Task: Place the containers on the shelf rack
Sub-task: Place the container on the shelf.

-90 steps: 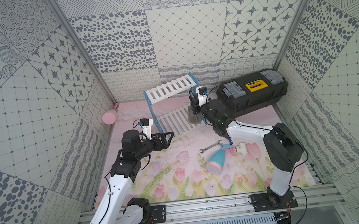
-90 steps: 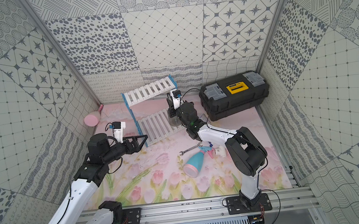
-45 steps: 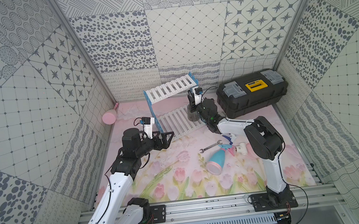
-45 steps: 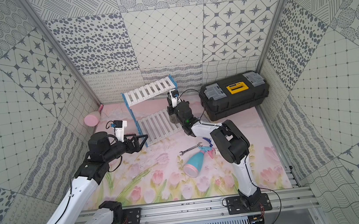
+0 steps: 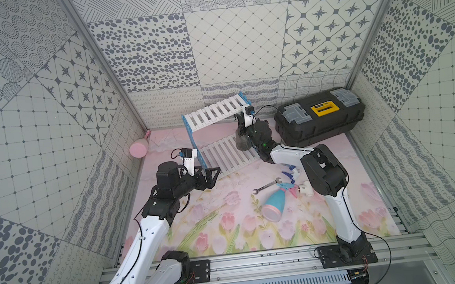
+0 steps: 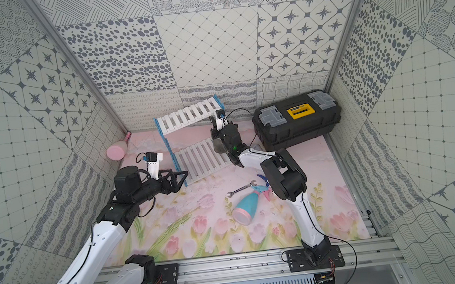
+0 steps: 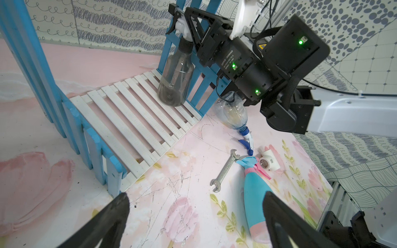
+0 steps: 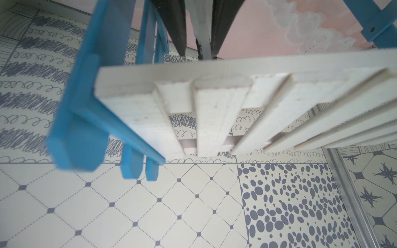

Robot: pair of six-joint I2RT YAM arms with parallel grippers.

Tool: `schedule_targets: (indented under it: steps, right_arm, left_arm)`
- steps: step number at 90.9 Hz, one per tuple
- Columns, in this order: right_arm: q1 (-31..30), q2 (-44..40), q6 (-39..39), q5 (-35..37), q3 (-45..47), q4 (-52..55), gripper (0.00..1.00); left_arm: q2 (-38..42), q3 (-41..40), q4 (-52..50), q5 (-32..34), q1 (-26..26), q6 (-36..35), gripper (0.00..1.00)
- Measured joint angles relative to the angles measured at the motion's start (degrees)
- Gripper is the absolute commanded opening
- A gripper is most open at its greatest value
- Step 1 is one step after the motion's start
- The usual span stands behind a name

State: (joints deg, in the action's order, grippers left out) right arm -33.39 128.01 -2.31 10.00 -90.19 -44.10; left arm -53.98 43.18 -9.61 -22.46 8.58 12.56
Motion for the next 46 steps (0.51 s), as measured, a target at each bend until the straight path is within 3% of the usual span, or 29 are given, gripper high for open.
schedule_targets:
  steps: [31,46]
  right_arm:
    - [0.04,2.16,1.4,-0.55,-1.88,-1.66,0.0]
    - [0.02,2.12,1.55,-0.52,-0.72,-3.56,0.27]
  left_arm:
    - [0.26,-0.39,-0.02,0.22,0.0,-0.74,0.99]
    - [0.72,-0.46,-0.02,0.35,0.0,-0.79,0.99]
